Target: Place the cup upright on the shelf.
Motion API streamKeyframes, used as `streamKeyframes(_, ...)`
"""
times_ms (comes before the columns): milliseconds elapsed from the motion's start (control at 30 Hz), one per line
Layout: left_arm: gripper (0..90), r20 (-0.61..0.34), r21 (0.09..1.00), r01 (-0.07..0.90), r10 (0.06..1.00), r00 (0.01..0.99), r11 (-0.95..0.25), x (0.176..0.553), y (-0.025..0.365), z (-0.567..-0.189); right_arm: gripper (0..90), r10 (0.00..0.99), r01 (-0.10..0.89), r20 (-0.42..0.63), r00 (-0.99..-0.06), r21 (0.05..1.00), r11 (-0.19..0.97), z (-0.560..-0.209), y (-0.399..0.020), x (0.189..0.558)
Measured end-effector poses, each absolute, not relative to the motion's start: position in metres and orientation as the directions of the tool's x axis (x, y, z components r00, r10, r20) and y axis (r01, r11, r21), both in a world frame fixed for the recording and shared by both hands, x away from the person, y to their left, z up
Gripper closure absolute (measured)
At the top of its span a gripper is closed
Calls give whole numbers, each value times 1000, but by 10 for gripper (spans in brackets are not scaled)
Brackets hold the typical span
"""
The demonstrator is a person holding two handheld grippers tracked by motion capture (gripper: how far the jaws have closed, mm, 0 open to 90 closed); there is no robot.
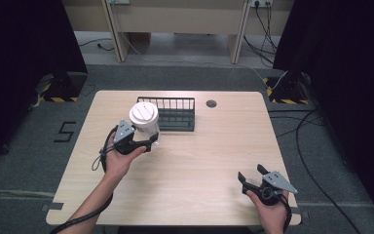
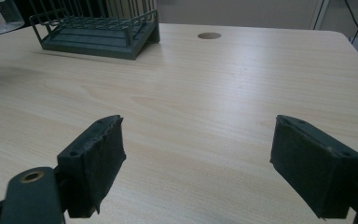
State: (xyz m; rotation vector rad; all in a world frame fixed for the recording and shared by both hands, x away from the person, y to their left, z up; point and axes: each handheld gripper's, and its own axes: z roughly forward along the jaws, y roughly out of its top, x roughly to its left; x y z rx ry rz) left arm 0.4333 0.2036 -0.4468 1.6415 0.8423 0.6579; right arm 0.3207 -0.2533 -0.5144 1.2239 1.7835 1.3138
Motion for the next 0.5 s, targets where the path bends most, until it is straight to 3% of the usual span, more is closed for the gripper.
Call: streamKeyframes(500, 179, 5, 978, 168, 827, 562, -120, 457, 201, -428, 181, 917, 327, 56, -395, 941, 83, -514, -253, 321)
